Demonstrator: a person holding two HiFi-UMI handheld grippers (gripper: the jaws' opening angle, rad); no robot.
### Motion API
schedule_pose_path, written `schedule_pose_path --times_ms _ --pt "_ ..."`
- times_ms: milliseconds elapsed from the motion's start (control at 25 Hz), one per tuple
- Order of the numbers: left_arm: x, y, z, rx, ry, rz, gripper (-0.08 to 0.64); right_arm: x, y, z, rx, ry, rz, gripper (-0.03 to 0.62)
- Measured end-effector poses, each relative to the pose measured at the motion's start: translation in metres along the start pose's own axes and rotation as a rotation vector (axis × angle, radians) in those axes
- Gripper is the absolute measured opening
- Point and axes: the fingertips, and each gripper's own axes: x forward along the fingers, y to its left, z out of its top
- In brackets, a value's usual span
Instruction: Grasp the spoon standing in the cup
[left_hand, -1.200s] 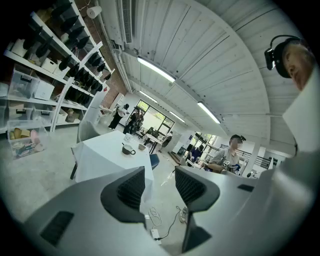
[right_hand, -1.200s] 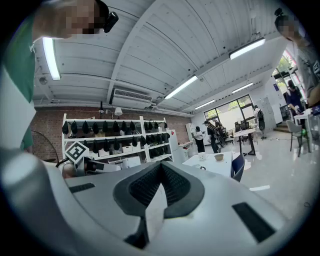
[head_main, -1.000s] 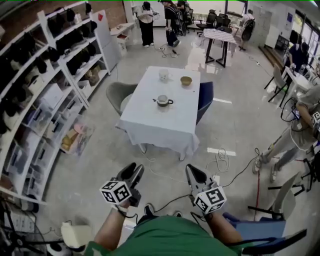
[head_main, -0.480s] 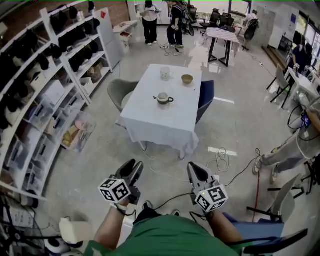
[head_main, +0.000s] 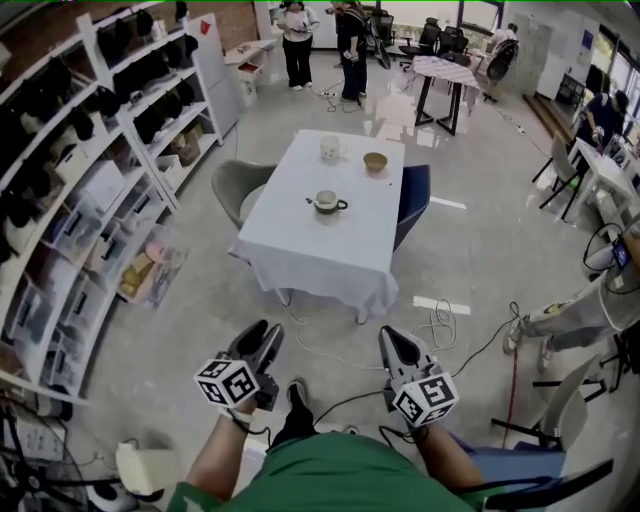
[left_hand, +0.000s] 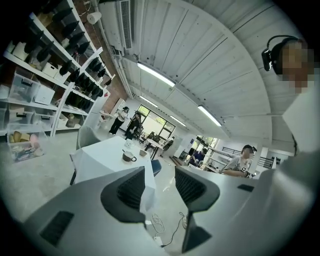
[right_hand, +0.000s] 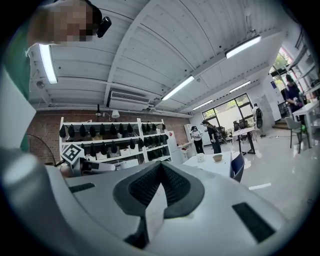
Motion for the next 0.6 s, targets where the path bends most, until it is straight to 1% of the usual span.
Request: schedule_pose_path --times_ms 200,400,600 --pt "0.029 0.032 0.022 0.006 -0.001 -0.044 0.201 0.04 -0.013 0.001 0.004 -0.002 -0.063 0.015" --pt "0.058 0.087 0.058 -0.012 0.007 -0.073 0.201 0.105 -0.01 0.011 -0.009 -0.003 -0.106 0.015" --pt "0.08 0.136 0.087 -0.038 0.025 -0.1 0.201 0.164 -0.002 0.01 -0.013 0.015 -0.14 0.015"
